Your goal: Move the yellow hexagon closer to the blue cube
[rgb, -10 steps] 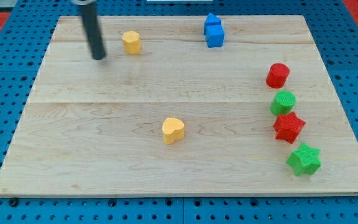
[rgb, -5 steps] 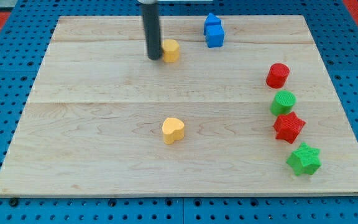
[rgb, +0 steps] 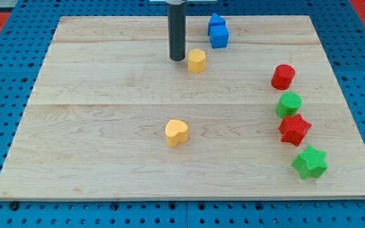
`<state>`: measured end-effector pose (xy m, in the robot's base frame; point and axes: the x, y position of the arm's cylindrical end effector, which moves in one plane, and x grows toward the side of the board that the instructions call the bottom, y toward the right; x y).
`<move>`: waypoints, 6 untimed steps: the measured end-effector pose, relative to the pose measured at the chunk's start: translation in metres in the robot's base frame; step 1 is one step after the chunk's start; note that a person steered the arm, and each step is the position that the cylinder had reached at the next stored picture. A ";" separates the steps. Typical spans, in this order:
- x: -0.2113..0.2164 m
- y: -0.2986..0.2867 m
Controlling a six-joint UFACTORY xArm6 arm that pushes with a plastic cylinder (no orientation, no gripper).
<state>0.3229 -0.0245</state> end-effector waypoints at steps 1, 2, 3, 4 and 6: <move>0.027 -0.024; 0.028 0.030; 0.030 0.030; 0.040 0.052; 0.021 0.095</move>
